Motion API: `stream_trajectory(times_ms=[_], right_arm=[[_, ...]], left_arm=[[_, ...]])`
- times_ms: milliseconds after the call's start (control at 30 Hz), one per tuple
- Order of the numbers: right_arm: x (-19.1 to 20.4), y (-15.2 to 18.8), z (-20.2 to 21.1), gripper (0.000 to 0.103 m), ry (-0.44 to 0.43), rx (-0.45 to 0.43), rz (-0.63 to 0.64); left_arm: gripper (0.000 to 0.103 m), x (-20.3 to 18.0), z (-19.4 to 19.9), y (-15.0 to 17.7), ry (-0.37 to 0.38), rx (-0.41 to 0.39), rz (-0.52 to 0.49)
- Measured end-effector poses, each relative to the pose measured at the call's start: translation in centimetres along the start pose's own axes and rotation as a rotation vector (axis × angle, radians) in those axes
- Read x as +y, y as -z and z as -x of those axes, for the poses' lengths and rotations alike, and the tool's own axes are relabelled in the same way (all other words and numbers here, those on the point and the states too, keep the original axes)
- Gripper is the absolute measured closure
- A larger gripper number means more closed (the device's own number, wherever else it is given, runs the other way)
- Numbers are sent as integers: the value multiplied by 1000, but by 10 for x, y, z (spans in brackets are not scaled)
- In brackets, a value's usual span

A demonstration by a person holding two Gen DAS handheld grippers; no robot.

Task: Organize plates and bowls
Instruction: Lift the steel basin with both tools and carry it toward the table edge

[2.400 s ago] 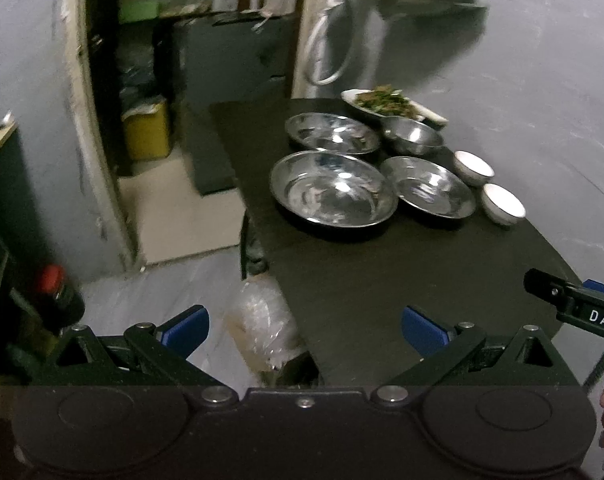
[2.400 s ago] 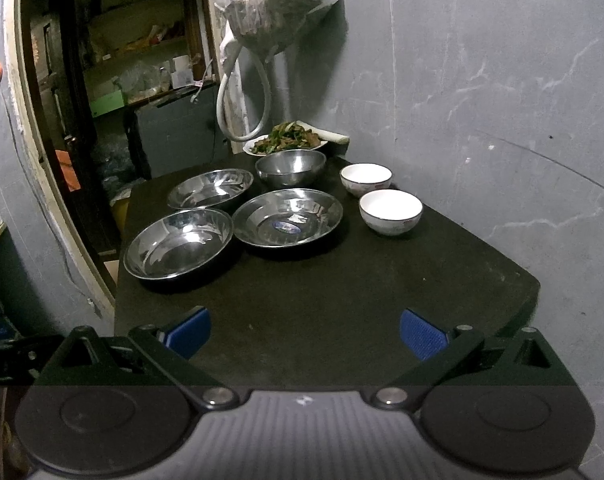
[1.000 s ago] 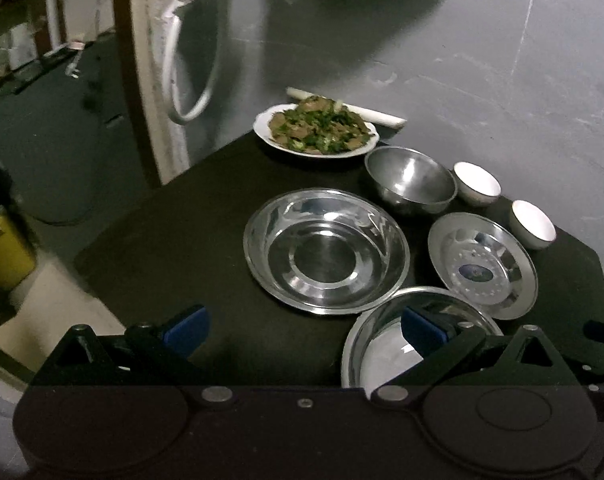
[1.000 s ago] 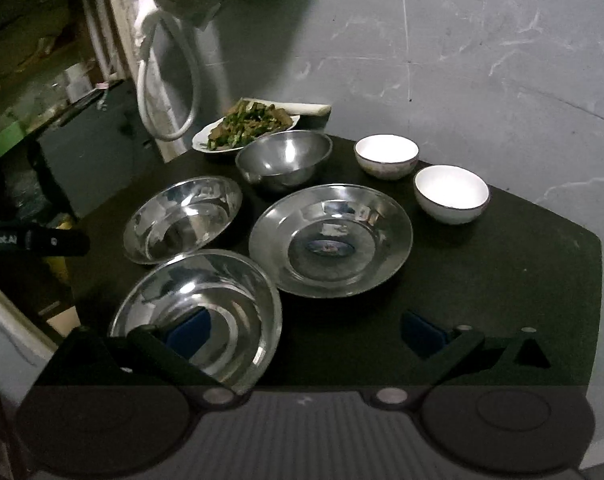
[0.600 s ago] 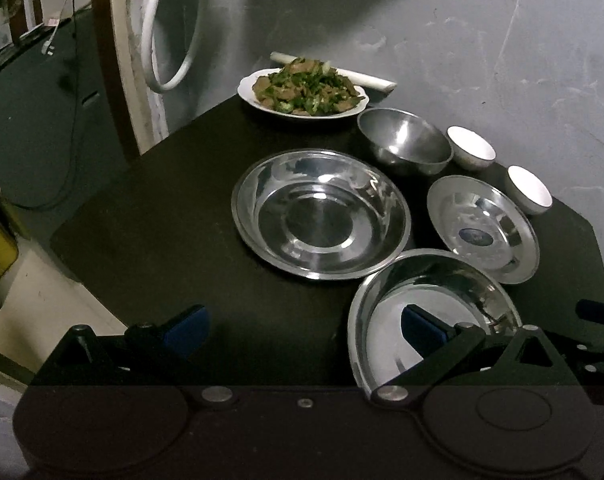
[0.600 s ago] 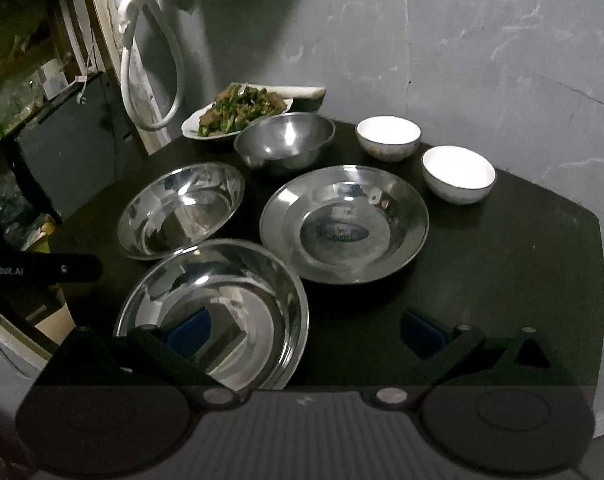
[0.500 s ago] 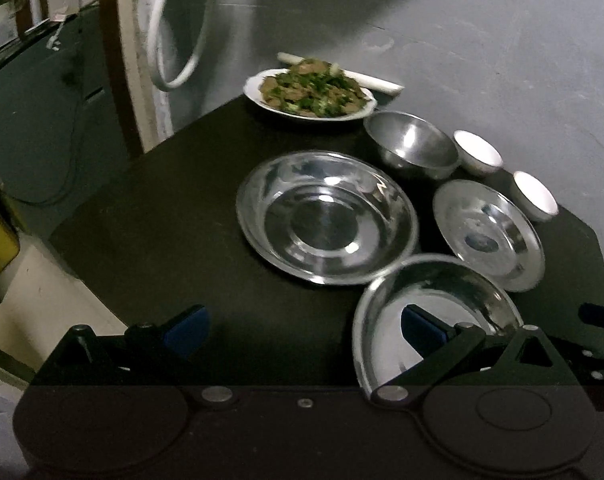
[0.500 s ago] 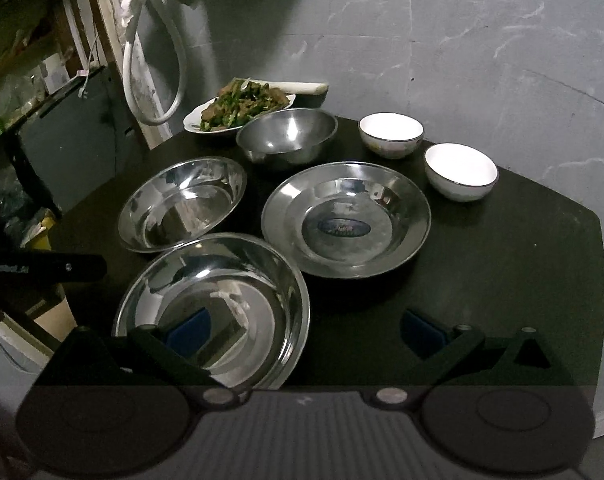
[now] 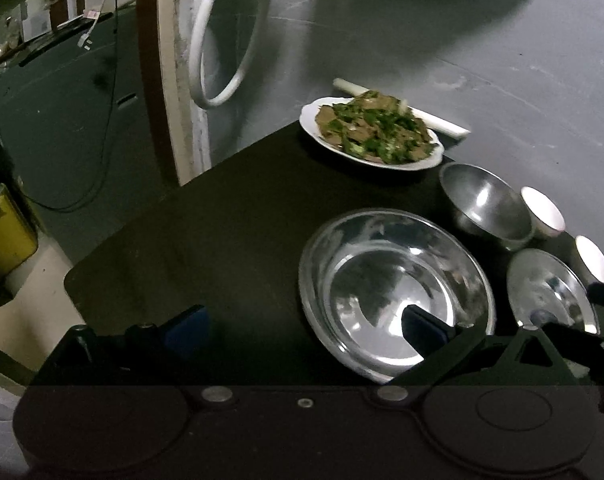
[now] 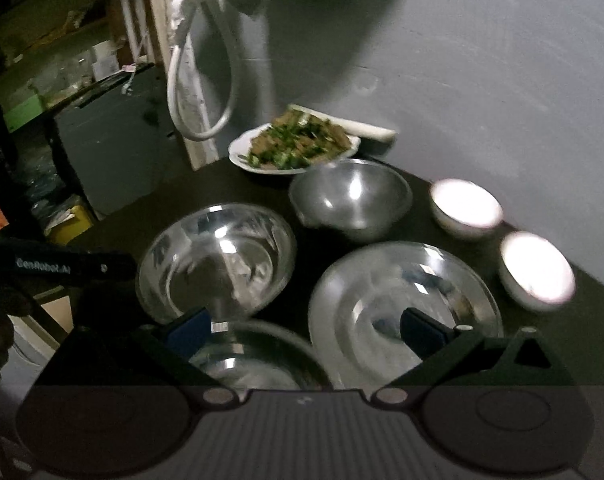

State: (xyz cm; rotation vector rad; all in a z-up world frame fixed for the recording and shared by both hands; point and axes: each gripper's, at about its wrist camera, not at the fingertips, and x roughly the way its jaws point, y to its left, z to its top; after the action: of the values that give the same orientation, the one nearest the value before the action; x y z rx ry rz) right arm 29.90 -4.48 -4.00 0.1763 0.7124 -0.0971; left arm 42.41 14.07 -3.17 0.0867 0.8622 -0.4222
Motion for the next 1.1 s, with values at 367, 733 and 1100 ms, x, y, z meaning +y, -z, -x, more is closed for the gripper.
stream_trajectory(times_ms=[367,733,1100], right_arm=[[6,-32,-72,11,-64,53,77],[9,-30,-93,22,-102,127,107],[8,-27,-108,43,-114,184,83]], left_arm=[[14,10,-32,-10,30,15,49],[44,5,-38,-4,83,29,90],[78,7,-44,-2,82,60,135]])
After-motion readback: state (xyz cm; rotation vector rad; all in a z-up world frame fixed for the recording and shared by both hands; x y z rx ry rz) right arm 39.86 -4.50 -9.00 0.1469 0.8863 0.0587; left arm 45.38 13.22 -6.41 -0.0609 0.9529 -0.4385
